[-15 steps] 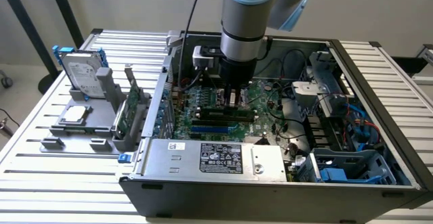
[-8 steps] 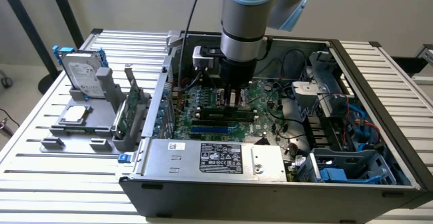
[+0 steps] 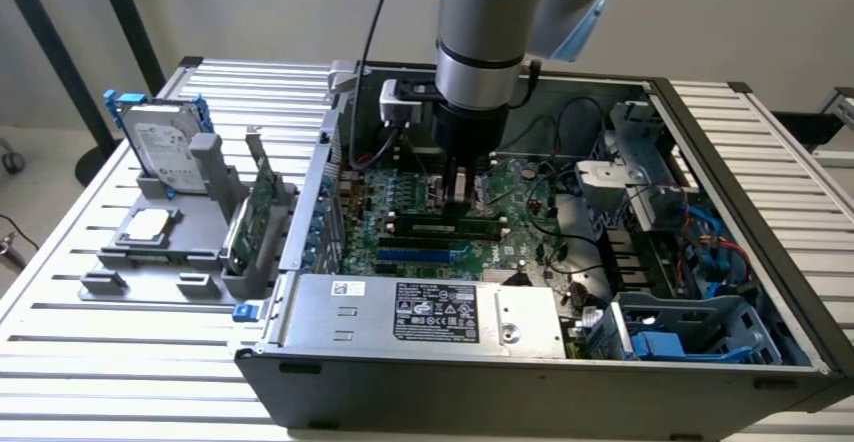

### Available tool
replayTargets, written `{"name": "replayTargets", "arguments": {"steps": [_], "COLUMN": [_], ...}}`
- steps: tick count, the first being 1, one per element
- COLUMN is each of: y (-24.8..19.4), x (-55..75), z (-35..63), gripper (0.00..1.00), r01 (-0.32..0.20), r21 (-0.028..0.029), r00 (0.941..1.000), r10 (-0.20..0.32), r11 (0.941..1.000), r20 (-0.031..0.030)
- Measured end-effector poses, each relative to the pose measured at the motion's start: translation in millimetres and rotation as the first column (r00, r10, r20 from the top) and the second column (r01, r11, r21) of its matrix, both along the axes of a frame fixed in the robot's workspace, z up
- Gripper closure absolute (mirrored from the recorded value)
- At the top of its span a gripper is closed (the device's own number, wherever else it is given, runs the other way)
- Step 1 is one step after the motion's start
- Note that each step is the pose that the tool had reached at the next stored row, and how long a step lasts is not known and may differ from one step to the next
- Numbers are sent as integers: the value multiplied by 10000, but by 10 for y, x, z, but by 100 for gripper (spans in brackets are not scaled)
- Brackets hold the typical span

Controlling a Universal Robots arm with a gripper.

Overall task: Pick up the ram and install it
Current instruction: 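Insert the ram into the slot, then press down the ram until it locks into place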

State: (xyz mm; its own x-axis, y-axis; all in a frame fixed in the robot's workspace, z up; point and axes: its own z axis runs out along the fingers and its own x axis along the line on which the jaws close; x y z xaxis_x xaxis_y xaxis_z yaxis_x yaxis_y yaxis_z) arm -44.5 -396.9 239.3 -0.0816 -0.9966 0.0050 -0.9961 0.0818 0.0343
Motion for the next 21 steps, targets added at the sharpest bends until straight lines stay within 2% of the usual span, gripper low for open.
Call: {"name": "replayTargets", "arguments": {"steps": [3,4,5,7,21], "y": [1,0,0,0,2], "x": [0,0,0,0,1], "z": [10,10,10,11,12], "gripper": [74,81,81,89,89], "r01": [1,1,1,1,-1], "r21": [20,20,22,19,18], "r00": [10000,10000,10000,10000,10000], "r10": [-1,-1,-1,-1,1], "r11": [10000,10000,10000,10000,10000], "r20": [3,2,2,1,0]}}
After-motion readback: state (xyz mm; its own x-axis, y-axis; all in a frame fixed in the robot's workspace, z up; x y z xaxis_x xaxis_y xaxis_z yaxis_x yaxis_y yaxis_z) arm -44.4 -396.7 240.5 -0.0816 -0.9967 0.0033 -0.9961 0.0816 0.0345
